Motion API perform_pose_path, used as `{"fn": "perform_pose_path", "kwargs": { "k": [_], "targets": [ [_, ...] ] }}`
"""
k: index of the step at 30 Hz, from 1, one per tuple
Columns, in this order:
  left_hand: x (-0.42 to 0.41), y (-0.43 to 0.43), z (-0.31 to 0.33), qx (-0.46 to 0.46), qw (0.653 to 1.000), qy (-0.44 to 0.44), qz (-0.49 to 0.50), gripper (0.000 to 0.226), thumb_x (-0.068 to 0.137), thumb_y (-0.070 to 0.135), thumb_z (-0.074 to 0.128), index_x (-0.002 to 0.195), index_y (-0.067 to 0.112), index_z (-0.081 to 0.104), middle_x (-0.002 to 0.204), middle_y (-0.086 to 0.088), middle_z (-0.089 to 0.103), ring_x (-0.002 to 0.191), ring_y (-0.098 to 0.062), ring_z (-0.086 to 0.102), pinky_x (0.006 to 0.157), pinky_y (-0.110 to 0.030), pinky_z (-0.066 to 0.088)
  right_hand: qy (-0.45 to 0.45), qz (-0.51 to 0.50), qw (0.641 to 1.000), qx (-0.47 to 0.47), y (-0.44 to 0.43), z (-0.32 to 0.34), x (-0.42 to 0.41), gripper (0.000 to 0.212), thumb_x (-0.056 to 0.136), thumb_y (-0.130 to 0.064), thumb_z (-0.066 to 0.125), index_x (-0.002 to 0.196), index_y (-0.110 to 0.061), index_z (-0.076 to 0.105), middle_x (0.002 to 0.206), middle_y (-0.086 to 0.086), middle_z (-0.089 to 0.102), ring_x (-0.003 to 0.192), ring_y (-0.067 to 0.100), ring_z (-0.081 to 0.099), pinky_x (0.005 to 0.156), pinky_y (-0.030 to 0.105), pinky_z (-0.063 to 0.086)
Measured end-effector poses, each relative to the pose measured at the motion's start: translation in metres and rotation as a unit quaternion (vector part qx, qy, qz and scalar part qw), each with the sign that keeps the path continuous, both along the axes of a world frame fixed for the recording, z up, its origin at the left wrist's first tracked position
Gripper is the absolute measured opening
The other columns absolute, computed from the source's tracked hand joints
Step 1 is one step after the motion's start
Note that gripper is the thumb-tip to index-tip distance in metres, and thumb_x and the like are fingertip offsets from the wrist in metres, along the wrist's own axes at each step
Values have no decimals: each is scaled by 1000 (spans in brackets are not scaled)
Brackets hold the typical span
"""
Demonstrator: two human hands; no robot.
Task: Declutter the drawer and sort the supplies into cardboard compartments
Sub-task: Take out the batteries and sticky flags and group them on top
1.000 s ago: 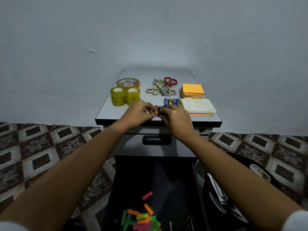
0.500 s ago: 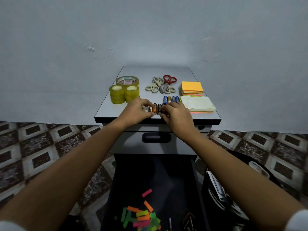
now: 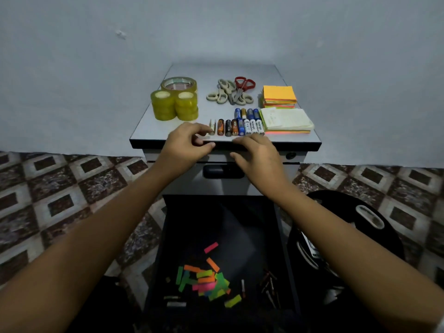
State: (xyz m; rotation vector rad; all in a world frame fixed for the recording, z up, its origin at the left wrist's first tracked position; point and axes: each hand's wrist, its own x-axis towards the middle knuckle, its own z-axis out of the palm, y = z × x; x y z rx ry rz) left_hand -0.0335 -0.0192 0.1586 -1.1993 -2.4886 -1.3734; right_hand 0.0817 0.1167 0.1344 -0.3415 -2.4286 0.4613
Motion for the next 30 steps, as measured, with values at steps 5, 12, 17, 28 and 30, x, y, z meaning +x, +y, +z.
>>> {"fn": "perform_pose_path", "kwargs": {
  "k": [5,12,17,28,30],
  "targets": [
    [26,-32,-58,-69,996,-25,-43,30,79,12,73,108,10,67,97,0,59,82,-9,58,73,-2,40,-62,30,995,-66,-13,-48,35,32,80,-16,70,111,-6,67,103,13,65,99,32,60,84,34,46],
    [56,-67,-154,-245,946,-192,-87,31,82,17,71,112,12,66,101,0,63,82,-7,59,67,0,41,-241,64,956,-158,-20,-131,77,31,81,-20,71,111,-9,68,104,11,66,97,24,63,87,27,46],
    [58,-68,-192,-338,903,-221,-145,30,82,18,71,110,10,66,96,1,64,81,-1,58,71,-9,43,-401,120,892,-169,-25,-172,82,34,86,-23,66,119,-12,64,117,8,64,107,20,60,90,24,43],
    [37,-70,-235,-587,748,-159,-267,19,89,14,55,99,5,67,95,-10,64,90,-24,60,77,-31,45,-491,161,841,-160,-15,-212,61,30,88,-19,62,117,-12,65,121,5,64,112,20,58,96,30,44],
    [36,-75,-238,-629,715,-129,-276,20,89,12,50,97,3,65,92,-13,60,86,-26,59,79,-35,46,-480,151,846,-176,-13,-213,58,30,88,-19,62,118,-12,65,121,5,64,112,18,59,95,25,42]
  ]
}}
